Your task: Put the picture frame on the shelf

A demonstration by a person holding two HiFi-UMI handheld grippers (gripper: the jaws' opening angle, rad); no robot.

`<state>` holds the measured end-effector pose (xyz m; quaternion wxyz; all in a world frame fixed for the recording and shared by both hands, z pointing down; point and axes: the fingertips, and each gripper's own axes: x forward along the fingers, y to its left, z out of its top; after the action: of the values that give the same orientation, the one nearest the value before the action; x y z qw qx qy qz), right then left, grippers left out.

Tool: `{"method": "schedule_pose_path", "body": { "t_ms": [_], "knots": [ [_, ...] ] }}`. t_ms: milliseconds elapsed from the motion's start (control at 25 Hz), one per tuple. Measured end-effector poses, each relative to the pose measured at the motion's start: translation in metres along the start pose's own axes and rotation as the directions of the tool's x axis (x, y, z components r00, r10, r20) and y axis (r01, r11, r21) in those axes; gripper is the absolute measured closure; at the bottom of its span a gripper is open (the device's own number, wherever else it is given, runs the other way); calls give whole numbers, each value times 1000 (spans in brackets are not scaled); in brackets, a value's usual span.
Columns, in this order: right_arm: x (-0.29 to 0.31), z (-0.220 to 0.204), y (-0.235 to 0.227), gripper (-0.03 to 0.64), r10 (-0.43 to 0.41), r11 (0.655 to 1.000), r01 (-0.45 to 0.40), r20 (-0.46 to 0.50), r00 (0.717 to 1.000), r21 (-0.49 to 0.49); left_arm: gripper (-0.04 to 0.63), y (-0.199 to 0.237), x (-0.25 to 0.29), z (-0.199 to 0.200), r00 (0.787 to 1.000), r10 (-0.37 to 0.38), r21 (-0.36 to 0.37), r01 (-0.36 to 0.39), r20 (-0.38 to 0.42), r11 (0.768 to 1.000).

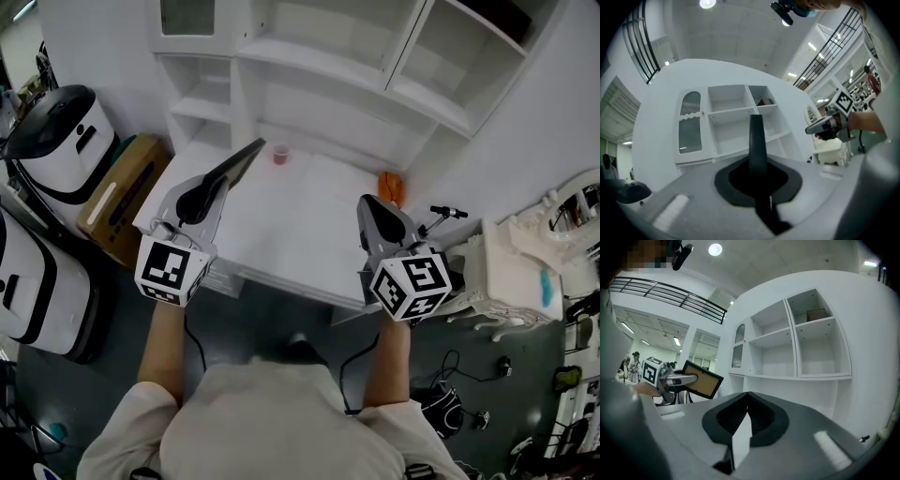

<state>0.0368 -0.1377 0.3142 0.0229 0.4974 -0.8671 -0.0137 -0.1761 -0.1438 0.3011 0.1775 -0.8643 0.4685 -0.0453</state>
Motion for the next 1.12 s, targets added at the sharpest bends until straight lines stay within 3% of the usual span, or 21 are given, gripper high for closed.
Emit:
{"method": "schedule_pose_path", "body": {
  "t_ms": [520,840,1120],
  "knots": [
    [80,2,-60,611,14,1000,-14,-4,1000,-23,589,35,93,-14,1000,-11,-15,11,15,1000],
    [131,8,-109,611,21,1000,-21,0,1000,-15,588,62,162,-1,999,-13,21,12,51,1000],
    [162,10,-135,611,44,999,-45,-20,999,-5,588,94,209,23,997,23,119,-32,73,992]
  ]
}}
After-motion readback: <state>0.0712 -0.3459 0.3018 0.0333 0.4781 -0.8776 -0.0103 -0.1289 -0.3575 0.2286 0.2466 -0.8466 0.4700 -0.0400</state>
